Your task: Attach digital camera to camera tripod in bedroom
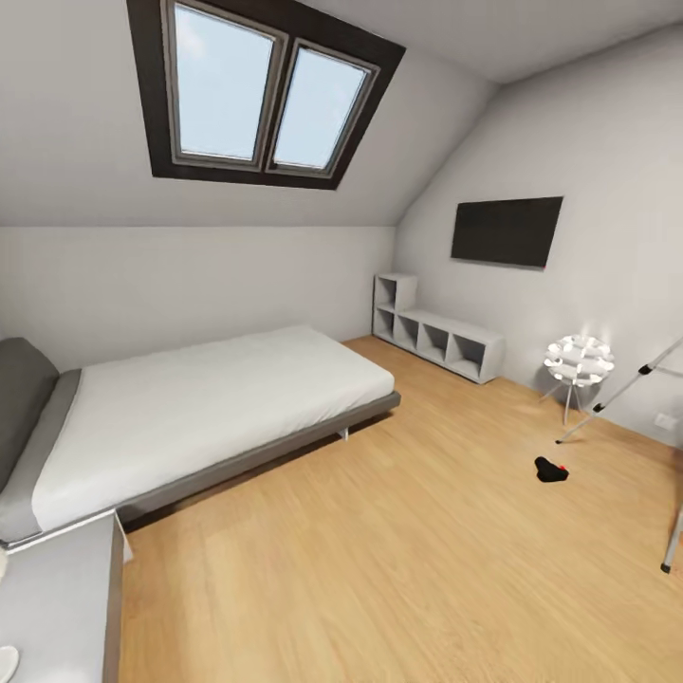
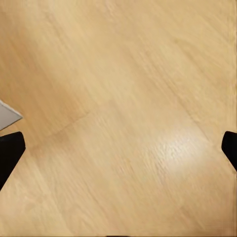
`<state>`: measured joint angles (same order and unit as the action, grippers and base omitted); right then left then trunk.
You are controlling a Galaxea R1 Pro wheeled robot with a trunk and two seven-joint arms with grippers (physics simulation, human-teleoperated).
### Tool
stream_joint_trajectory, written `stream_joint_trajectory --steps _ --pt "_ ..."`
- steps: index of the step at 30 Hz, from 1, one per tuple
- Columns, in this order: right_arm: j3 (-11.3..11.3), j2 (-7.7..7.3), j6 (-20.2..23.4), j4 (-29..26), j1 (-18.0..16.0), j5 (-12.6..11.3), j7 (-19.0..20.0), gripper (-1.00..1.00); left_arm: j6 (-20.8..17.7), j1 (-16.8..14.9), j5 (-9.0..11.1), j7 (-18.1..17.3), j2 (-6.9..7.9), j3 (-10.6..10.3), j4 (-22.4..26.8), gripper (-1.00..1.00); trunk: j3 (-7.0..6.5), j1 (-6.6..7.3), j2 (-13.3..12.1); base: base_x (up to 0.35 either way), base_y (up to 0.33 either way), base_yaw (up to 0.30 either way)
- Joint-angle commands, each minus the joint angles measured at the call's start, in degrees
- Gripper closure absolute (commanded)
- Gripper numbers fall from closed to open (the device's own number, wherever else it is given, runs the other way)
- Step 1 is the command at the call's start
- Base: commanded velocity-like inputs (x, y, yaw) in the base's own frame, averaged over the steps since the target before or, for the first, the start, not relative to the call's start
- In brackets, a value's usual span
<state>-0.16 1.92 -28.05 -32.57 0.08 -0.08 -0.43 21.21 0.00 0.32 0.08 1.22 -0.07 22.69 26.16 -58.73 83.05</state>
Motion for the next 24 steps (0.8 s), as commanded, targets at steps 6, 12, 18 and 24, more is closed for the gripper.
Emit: stream_joint_trajectory --steps 6,12,18,24 --pt "0.0 0.02 -0.1 0.0 0.0 0.0 0.0 -1.0 0.1 0.0 0.0 0.0 0.01 0.1 0.0 -1.0 0.04 0.0 0.0 0.035 -0.304 -0.3" --pt "0.0 0.02 -0.1 0.0 0.0 0.0 0.0 -1.0 0.1 0.0 0.0 0.0 0.01 0.1 0.1 -1.0 0.04 0.0 0.0 0.207 -0.255 -0.3" --pt "0.0 0.02 -0.1 0.0 0.0 0.0 0.0 -1.0 0.1 0.0 0.0 0.0 0.01 0.2 0.1 -1.0 0.04 0.0 0.0 0.291 -0.175 -0.3" --pt "0.0 0.02 -0.1 0.0 0.0 0.0 0.0 -1.0 0.1 0.0 0.0 0.0 0.01 0.2 0.1 -1.0 0.04 0.0 0.0 0.337 -0.029 -0.3"
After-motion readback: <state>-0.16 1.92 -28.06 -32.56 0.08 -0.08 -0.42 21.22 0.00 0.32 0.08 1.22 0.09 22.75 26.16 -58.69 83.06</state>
